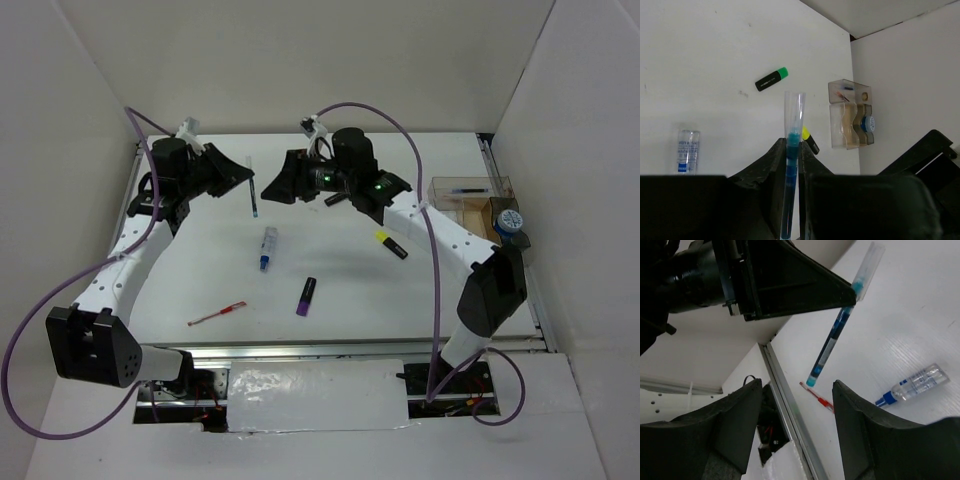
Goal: Sort the stationery into containers
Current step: Pick up the pen from the center of the board.
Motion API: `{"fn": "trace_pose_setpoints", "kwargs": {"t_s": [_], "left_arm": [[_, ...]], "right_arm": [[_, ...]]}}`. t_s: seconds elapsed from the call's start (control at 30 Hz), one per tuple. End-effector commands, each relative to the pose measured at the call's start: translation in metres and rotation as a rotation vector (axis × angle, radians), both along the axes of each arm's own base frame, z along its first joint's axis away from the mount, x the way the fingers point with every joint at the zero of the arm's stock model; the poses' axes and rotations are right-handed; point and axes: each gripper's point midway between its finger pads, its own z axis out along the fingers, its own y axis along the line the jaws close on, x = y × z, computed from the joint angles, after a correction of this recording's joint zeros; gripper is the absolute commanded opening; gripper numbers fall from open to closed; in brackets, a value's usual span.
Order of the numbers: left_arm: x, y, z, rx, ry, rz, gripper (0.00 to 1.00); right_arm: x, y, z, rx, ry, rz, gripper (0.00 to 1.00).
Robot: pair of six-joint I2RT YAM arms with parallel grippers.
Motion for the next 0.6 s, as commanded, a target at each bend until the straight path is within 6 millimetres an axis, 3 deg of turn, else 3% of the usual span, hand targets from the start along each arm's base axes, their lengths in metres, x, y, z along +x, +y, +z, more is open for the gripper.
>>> {"fn": "trace_pose_setpoints", "kwargs": {"t_s": [0.0, 0.33, 0.53, 0.57], "left_arm": [[-0.004, -0.012, 0.016, -0.055, -0.033, -0.047, 0.0], [-0.011, -0.023, 0.024, -0.084, -0.041, -0.093, 0.0], [-0.014, -0.029, 0.024, -0.095, -0.039, -0.115, 0.0], [-0.014, -0.028, 0.024, -0.095, -0.039, -0.113, 0.0]], "right_arm": [[0.009, 0.019, 0.028, 0.083, -0.027, -0.015, 0.65], [0.031, 0.035, 0.006, 0.056, -0.003, -0.028, 0.64], [0.034, 0.039, 0.008, 0.07, -0.011, -0.012, 0.52], [0.035, 0.039, 0.008, 0.071, -0.014, -0.01, 0.47]]}}
